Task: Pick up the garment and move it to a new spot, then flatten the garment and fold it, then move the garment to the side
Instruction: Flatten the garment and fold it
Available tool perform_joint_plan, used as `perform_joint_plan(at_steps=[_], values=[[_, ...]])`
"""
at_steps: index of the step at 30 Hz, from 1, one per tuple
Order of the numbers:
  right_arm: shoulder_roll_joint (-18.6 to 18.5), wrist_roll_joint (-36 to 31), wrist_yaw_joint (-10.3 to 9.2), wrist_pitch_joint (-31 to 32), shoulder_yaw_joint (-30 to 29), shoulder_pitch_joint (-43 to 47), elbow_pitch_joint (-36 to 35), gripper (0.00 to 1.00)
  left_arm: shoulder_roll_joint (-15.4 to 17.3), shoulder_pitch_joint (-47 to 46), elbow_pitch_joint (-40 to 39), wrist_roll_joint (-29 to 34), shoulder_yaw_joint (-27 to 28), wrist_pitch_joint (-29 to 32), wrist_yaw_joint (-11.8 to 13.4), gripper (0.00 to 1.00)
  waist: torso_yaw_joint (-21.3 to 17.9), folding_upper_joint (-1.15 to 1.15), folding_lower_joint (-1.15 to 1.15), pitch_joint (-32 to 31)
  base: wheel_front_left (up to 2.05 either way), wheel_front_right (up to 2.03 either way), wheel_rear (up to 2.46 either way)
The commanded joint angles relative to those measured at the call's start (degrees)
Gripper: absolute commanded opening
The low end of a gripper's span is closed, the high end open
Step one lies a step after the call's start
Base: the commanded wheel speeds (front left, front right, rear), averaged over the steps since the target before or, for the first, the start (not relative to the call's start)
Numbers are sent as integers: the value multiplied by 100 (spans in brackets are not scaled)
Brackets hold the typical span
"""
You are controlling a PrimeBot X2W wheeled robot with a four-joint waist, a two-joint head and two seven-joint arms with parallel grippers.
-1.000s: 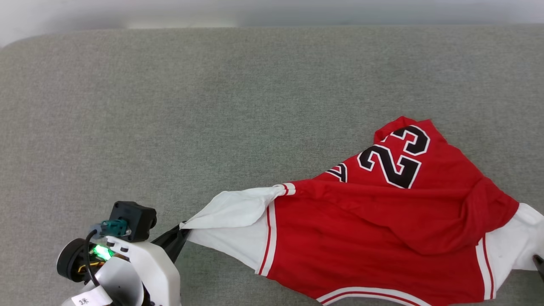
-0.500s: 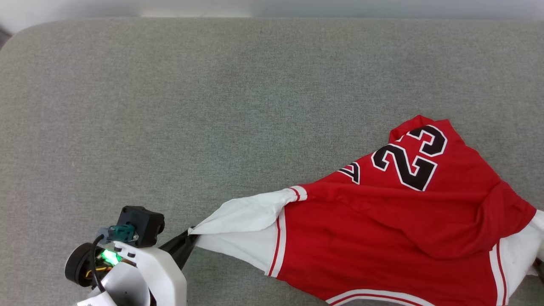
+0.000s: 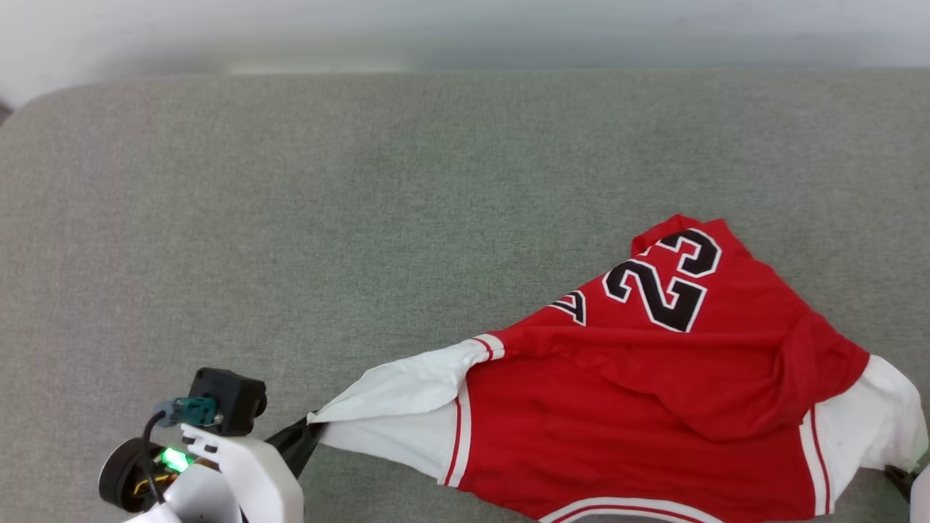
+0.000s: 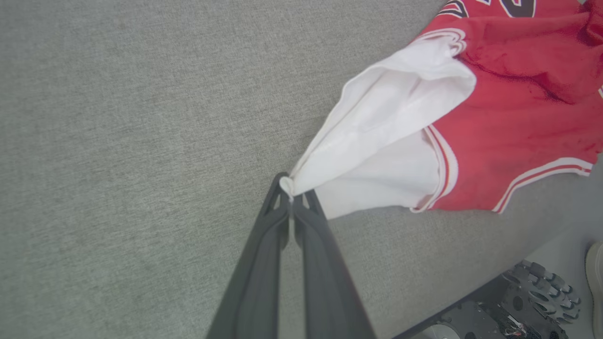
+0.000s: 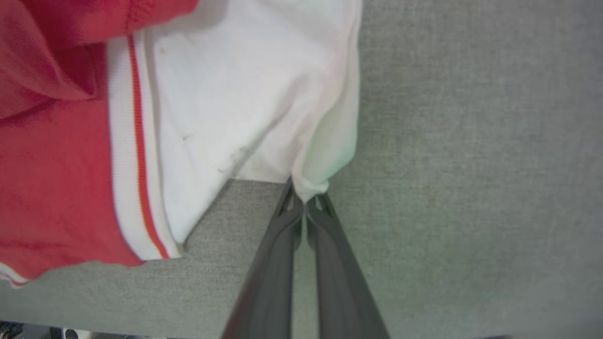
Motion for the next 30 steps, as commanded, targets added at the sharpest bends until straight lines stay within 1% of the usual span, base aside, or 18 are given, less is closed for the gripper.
perform_joint_plan(at_steps=[1, 5, 8, 12, 16, 21, 23, 27, 30], values=[[-23, 62, 5, 41, -17, 81, -52, 0, 27, 83, -25, -43, 39, -26, 8, 0, -60, 0, 0, -111, 0, 0, 0], [-216, 414, 4, 267, -201, 64, -665, 0, 170, 240, -217, -256, 209, 32, -47, 0, -155, 0, 0, -349, 0, 0, 0], [-297, 776, 4, 631, -455, -78, -1185, 0, 301, 318, -453, -489, 368, 99, -113, 0, -231, 0, 0, -510, 0, 0, 0], [-427, 1163, 4, 1192, -770, -388, -1758, 0, 467, 249, -782, -807, 689, 98, -204, 0, -320, 0, 0, -693, 0, 0, 0], [-435, 1584, 4, 1637, -991, -959, -2122, 0, 646, 74, -1002, -1082, 1050, 142, -265, 0, -395, 0, 0, -848, 0, 0, 0], [-449, 1888, 4, 2139, -1166, -1892, -2260, 0, 816, -295, -1199, -1463, 1522, 191, -310, 0, -448, 0, 0, -936, 0, 0, 0], [-391, 1956, 4, 2253, -1204, -2290, -2239, 0, 814, -507, -1226, -1622, 1699, 141, -315, 0, -460, 0, 0, -943, 0, 0, 0], [-334, 1963, 4, 2258, -1220, -3076, -2161, 0, 836, -948, -1235, -1878, 1995, 95, -311, 0, -470, 0, 0, -909, 0, 0, 0], [-308, 1915, 4, 2158, -1131, -3631, -2034, 0, 727, -1305, -1226, -2205, 2166, 84, -257, 0, -476, 0, 0, -855, 0, 0, 0]])
